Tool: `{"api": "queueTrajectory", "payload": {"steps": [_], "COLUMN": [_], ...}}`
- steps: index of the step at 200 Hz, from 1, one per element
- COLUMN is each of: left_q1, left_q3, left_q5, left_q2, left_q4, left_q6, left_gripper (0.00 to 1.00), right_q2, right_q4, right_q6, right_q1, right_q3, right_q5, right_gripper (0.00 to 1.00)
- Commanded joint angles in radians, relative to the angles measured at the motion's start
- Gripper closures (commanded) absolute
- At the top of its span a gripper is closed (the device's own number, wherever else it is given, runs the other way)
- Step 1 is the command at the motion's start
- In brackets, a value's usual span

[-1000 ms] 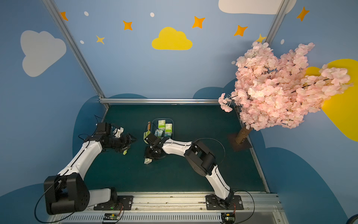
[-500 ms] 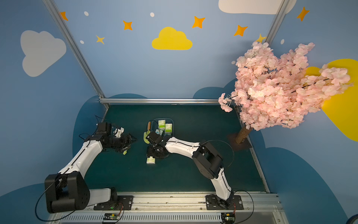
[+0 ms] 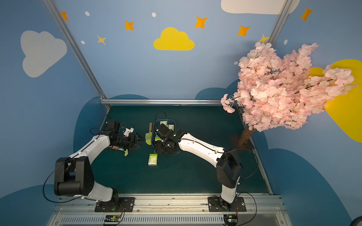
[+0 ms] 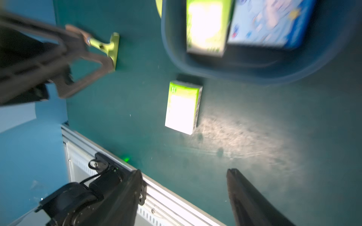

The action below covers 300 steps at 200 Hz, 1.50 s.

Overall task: Take the pocket tissues out of the storage box
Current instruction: Pick up the pocket tissues from the storage box.

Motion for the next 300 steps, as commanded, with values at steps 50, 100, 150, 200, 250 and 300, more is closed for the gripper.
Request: {"api": "queueTrajectory", "payload": {"steps": [50, 100, 150, 200, 250, 300], "left_q1": [-0.067, -0.082, -0.094, -0.103, -0.108, -0.116], "left_q3": [0.15, 0.239, 0.27, 0.281, 0.273, 0.252], "left_q5": [0.044, 0.049, 0.085, 0.096, 0.09, 0.091], "left_q2": [0.191, 0.308, 0.378, 0.408, 0.416, 0.417], "left_q4": [0.0, -0.024, -0.023, -0.016, -0.008, 0.011], "left_q6": [0.033, 0.053, 0.058, 0.058, 0.056, 0.047], "left_gripper": [0.3, 0.37, 0.52, 0.64, 0.8, 0.88], "right_q2": [0.152, 0.324, 0.447, 0.526, 0.589, 0.642], "right_q4": [-0.123, -0.212, -0.239, -0.226, -0.21, -0.212], "right_q6": [-0.14, -0.198, -0.191, -0.188, -0.183, -0.19], "right_q1": [-0.117, -0.176, -0.168, -0.162, -0.16, -0.151], "right_q3": [0.25, 0.474, 0.564, 0.617, 0.653, 0.688], "right_q5": [0.012, 0.027, -0.046, -0.095, -0.111, -0.102], "right_gripper": [0.2, 0.2, 0.2, 0.21, 0.22, 0.27]}}
